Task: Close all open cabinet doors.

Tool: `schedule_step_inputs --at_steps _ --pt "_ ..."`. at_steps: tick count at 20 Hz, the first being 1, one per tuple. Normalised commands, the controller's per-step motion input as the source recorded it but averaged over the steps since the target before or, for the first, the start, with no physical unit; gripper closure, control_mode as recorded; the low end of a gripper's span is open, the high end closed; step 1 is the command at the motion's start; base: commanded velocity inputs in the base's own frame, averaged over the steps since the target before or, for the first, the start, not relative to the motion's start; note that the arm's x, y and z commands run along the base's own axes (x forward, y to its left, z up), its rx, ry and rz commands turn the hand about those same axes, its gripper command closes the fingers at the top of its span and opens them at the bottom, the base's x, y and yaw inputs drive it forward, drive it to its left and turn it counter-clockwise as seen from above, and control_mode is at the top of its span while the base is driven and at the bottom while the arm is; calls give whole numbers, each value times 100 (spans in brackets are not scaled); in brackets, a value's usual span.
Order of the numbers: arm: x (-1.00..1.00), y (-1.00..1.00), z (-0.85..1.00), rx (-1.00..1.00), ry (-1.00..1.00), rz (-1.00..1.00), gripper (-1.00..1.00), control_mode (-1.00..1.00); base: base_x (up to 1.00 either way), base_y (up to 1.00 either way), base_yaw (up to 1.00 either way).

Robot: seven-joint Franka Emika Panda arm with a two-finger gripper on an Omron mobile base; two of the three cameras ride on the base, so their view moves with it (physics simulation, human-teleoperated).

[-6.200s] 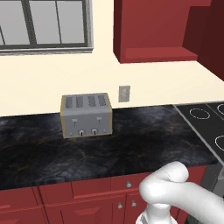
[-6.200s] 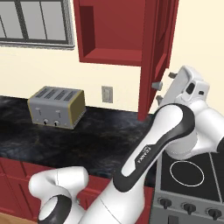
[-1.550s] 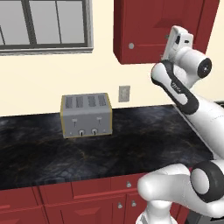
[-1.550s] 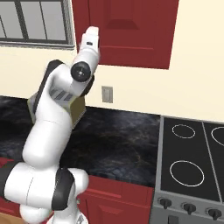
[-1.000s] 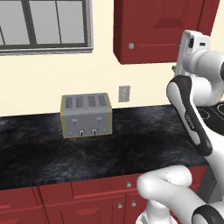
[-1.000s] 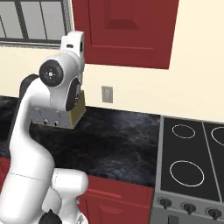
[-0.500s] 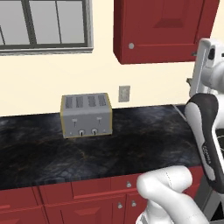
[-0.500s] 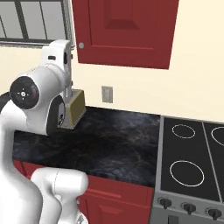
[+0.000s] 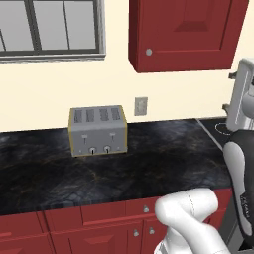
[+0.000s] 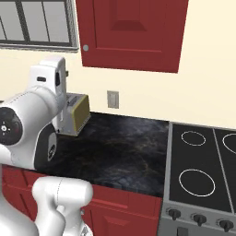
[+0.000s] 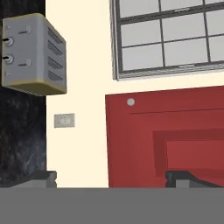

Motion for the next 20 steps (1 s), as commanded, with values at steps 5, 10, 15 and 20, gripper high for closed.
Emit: schedule_step_inputs --at_steps 5,10,15,20 --pt "-27 0 -7 0 4 0 -100 -100 0 0 0" --pt "-31 0 -9 -1 6 0 -100 -100 0 0 0" --pt "-54 0 0 0 5 0 -100 -100 0 0 0" --pt "-57 0 0 0 0 0 -100 -100 0 0 0"
